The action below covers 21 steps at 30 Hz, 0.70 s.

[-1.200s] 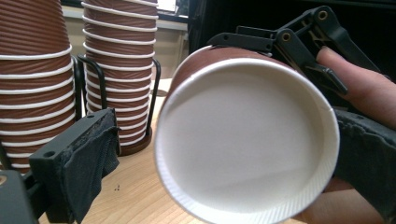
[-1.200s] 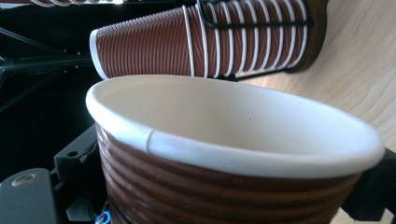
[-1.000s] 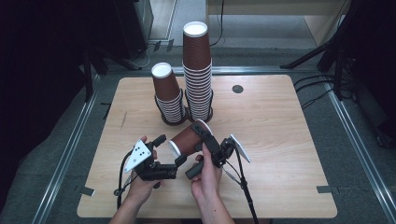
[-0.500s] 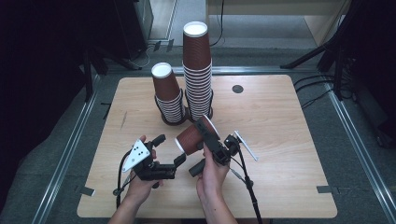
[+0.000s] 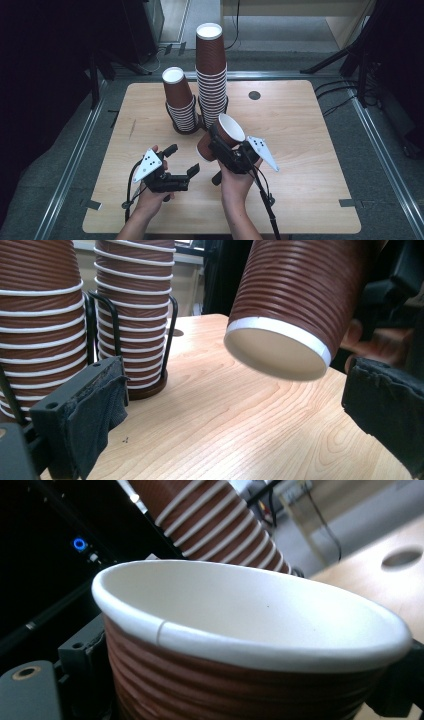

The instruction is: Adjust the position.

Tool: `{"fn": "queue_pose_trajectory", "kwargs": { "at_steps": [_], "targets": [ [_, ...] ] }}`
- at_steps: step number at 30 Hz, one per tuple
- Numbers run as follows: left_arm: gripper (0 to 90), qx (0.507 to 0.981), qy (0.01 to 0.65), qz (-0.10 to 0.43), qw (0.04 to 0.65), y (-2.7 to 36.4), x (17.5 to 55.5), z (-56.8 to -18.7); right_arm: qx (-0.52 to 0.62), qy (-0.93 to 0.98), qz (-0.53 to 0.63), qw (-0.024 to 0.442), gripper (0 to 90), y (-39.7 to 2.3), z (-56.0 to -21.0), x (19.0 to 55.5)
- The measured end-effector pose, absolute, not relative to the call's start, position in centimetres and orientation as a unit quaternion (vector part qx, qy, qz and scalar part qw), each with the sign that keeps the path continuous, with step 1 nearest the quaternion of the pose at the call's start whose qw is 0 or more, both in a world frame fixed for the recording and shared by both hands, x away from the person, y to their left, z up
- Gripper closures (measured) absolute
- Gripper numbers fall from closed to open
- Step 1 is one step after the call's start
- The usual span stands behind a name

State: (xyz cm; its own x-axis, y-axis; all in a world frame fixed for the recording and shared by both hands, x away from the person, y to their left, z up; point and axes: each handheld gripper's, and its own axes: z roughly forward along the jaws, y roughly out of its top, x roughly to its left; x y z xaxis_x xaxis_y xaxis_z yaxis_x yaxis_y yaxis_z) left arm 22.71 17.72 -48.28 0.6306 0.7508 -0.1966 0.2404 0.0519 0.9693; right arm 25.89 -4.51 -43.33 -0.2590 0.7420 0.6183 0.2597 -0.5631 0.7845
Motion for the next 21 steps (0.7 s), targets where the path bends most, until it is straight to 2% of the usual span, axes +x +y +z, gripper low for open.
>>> {"fn": "queue_pose_trajectory", "kwargs": {
  "at_steps": [11,21],
  "targets": [
    [0.0,0.651,0.387,0.209,0.619,18.4,22.9,-48.3,0.510,0.479,0.639,0.319,9.6,-5.3,-42.1,25.7],
    [0.0,0.650,0.398,0.211,0.612,19.0,23.0,-48.6,0.474,0.510,0.602,0.391,9.6,-7.0,-42.2,26.2]
  ]
}}
